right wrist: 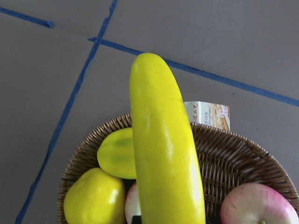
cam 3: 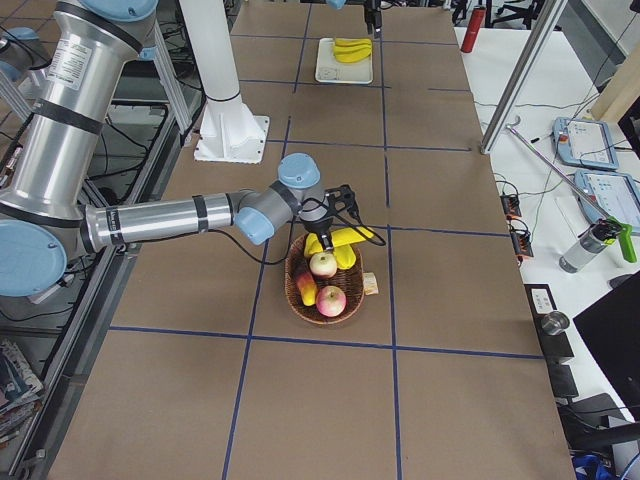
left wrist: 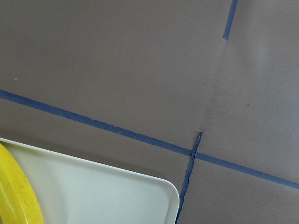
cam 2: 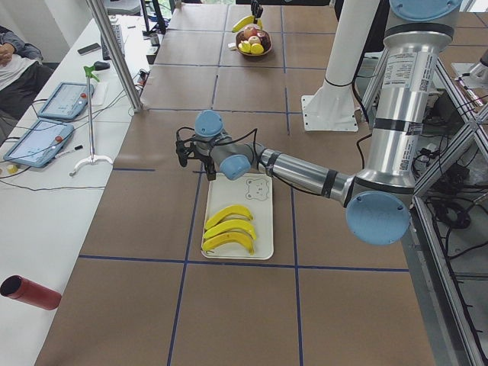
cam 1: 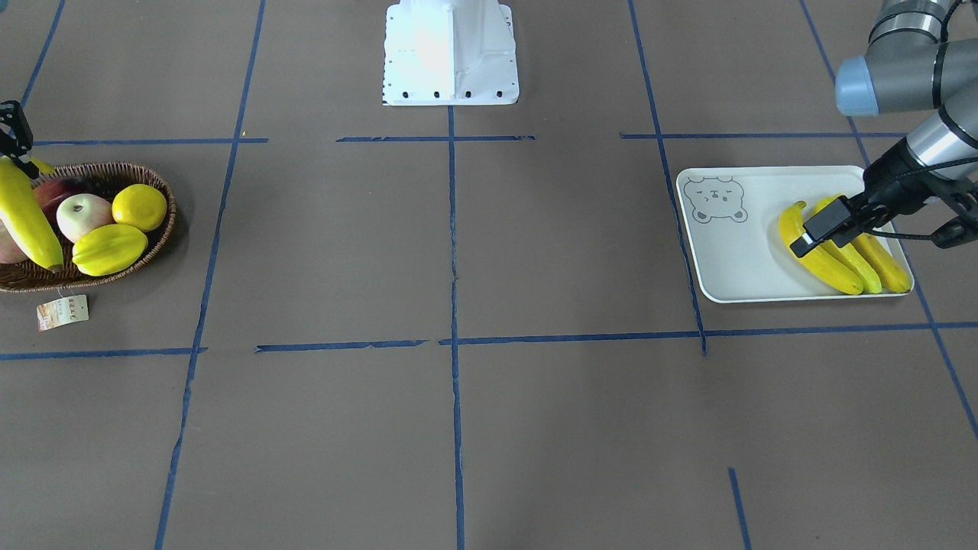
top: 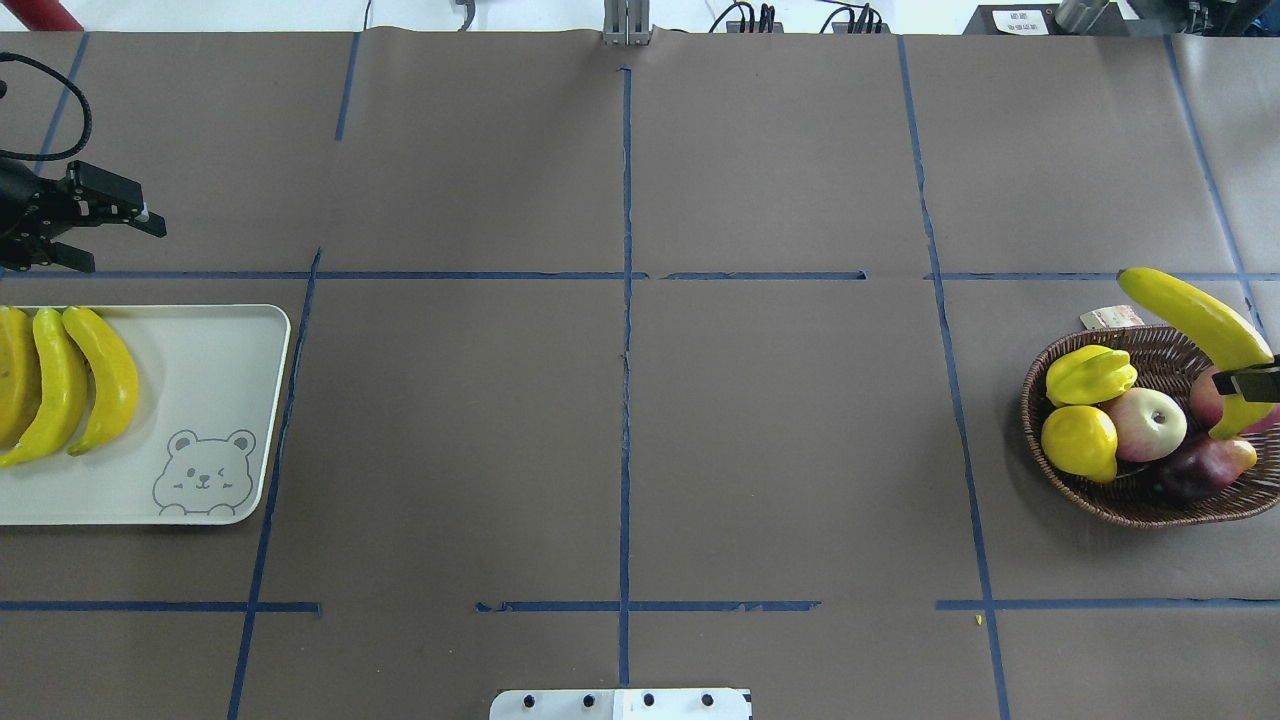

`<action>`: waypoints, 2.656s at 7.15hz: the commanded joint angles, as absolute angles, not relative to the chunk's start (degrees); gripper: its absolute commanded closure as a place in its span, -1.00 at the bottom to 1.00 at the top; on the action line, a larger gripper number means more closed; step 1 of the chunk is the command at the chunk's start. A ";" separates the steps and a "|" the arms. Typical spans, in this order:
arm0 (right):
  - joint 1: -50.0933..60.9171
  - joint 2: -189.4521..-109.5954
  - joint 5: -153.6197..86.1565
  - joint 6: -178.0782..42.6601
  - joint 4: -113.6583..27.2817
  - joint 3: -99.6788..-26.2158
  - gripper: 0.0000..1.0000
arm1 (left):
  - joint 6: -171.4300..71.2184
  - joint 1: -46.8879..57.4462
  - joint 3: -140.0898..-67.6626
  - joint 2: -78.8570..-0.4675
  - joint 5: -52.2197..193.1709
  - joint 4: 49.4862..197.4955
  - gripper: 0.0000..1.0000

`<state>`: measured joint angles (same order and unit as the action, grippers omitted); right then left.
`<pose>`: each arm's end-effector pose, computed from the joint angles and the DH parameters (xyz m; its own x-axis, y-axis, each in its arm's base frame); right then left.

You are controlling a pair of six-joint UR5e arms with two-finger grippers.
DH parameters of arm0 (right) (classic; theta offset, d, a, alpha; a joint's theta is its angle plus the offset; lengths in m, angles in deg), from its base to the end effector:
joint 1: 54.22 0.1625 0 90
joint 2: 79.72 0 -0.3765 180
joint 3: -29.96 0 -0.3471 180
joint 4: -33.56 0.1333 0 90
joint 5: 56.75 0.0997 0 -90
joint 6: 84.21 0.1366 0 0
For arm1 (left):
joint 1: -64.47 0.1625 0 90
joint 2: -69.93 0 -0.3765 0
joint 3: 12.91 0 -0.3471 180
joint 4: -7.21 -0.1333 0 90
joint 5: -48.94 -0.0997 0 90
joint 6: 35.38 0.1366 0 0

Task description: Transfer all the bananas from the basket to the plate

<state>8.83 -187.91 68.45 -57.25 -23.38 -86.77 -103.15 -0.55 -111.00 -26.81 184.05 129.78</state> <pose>-0.1210 -0.3585 0.4859 0.6483 -0.3320 0.6852 0.0505 0.9167 0.3963 0.1857 -0.4851 0.4394 0.4233 -0.2764 -0.8628 0.2802 0.9456 -0.1654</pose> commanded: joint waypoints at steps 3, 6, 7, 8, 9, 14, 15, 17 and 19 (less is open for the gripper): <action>-1.00 -167.14 66.75 -31.65 -23.13 -81.68 0.85 | -108.71 3.98 -110.56 -32.34 184.12 130.52 -1.00; -16.29 -152.28 51.67 -14.30 -23.22 -78.17 0.85 | -123.76 10.85 -110.20 -41.67 183.50 130.52 -1.00; -20.34 -147.01 47.27 -10.33 -23.22 -75.54 0.85 | -126.06 11.91 -110.03 -44.47 182.55 130.61 -1.00; -23.25 -142.95 43.48 -7.51 -23.13 -72.90 0.84 | -128.69 13.66 -109.68 -46.94 179.66 130.61 -1.00; -25.11 -139.78 40.83 -5.65 -23.13 -71.31 0.84 | -131.85 16.28 -108.46 -50.27 176.07 130.61 -1.00; -28.81 -135.88 37.47 -4.23 -23.04 -70.32 0.84 | -137.50 21.23 -102.39 -56.97 171.64 134.74 -0.99; -29.08 -135.53 37.29 -4.23 -23.04 -70.32 0.84 | -138.29 21.41 -102.12 -57.68 171.64 134.74 -0.99; -29.52 -135.27 37.11 -4.05 -23.04 -70.32 0.84 | -140.84 23.15 -101.15 -59.35 168.85 134.83 -0.99; -29.96 -135.26 36.06 -4.05 -23.04 -70.41 0.84 | -142.68 24.75 -101.15 -59.88 165.31 134.83 -0.91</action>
<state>-29.75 -135.31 36.45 -4.07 -23.04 -70.38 -141.55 24.05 -101.18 -59.61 166.71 134.78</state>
